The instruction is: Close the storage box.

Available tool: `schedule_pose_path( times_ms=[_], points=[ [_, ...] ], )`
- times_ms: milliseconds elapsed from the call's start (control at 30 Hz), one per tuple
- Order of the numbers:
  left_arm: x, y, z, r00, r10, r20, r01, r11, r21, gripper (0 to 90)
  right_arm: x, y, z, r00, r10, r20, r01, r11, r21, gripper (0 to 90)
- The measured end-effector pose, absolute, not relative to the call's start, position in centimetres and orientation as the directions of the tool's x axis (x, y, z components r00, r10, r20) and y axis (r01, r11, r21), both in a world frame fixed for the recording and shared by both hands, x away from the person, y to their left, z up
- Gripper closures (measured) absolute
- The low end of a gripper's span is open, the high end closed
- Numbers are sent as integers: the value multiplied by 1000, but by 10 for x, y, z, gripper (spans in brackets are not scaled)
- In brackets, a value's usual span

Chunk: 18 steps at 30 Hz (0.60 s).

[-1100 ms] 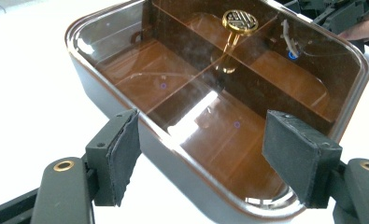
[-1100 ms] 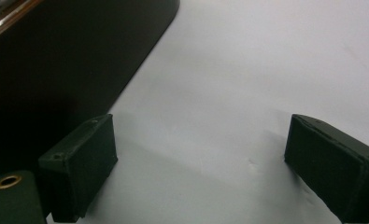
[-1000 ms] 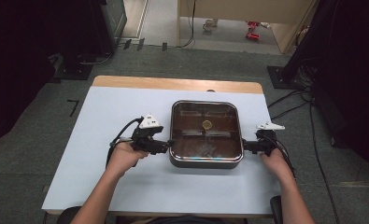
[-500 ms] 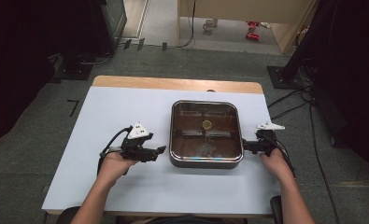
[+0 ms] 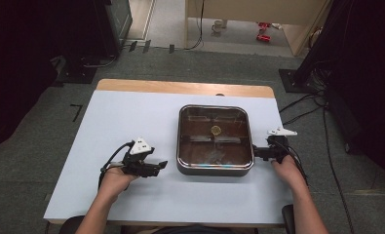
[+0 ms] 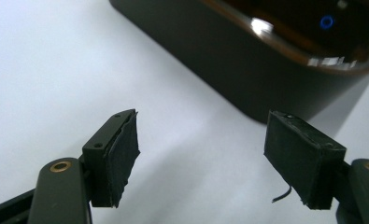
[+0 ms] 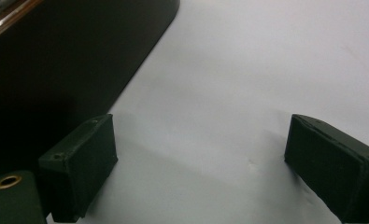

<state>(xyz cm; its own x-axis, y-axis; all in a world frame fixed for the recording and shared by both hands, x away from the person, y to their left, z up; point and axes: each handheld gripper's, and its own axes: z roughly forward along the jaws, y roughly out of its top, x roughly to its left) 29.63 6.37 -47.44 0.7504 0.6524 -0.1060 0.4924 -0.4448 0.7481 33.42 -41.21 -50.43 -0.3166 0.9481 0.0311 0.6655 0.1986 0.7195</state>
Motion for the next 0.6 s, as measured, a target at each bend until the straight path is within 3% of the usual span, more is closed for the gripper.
schedule_pose_path(
  times_ms=[200, 600],
  points=[
    [296, 61, -490, 735, 668, -121, 542, -470, 697, 262, 334, -412, -504, -316, 948, 31, 666, 198, 720, 87],
    [285, 55, -499, 753, 656, -43, 469, -490, 735, 156, 334, -412, -504, -317, 948, 31, 666, 199, 719, 86]
  ],
)
